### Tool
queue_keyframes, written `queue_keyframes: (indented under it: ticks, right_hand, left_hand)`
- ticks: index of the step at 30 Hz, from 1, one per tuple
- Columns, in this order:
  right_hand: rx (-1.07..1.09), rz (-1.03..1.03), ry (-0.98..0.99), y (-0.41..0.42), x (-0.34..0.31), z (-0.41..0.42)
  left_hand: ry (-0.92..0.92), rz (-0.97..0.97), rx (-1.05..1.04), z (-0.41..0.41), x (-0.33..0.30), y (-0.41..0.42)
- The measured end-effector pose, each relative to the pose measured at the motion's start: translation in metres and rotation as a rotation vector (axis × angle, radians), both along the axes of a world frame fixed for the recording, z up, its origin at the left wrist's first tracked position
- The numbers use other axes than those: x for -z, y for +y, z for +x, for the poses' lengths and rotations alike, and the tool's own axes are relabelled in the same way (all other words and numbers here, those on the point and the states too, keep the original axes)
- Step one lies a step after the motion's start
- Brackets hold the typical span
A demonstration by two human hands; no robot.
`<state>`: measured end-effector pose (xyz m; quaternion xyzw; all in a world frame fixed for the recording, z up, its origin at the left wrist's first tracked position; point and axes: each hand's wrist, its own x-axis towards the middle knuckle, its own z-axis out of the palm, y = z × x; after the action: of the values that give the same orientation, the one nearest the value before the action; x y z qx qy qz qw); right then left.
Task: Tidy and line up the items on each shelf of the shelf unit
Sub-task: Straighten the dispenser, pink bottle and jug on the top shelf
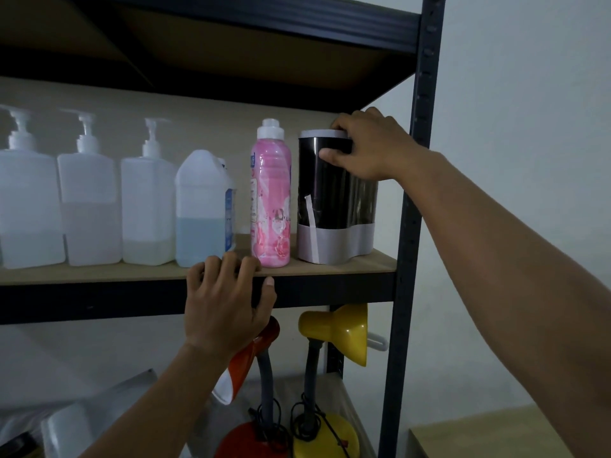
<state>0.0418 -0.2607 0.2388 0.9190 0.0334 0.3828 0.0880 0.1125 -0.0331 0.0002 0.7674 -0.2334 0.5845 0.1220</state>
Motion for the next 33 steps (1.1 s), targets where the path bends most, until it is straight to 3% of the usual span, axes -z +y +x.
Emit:
queue_keyframes:
  ticks: [8,15,22,26,33]
  right_hand:
    - [-0.038,0.185,0.275,-0.004,-0.02,0.009]
    - [0.096,0.022,0.158,-0.002,-0.022,0.014]
    - [0.139,0.005,0.123,-0.001,-0.016,0.011]
    - [0.064,0.156,0.327,-0.001,-0.02,-0.003]
    - [0.015,0.166,0.193,0.003,-0.008,-0.002]
  left_hand:
    - [-0.009,-0.001,-0.001,0.002,0.0,0.0]
    - [-0.012,-0.004,0.0,0.003,0.0,-0.001]
    - [-0.019,-0.004,-0.008,0.003,0.0,-0.001]
    - [-0.031,-0.011,-0.005,0.002,0.0,-0.001]
    - [-0.026,-0.015,-0.004,0.003,0.0,-0.001]
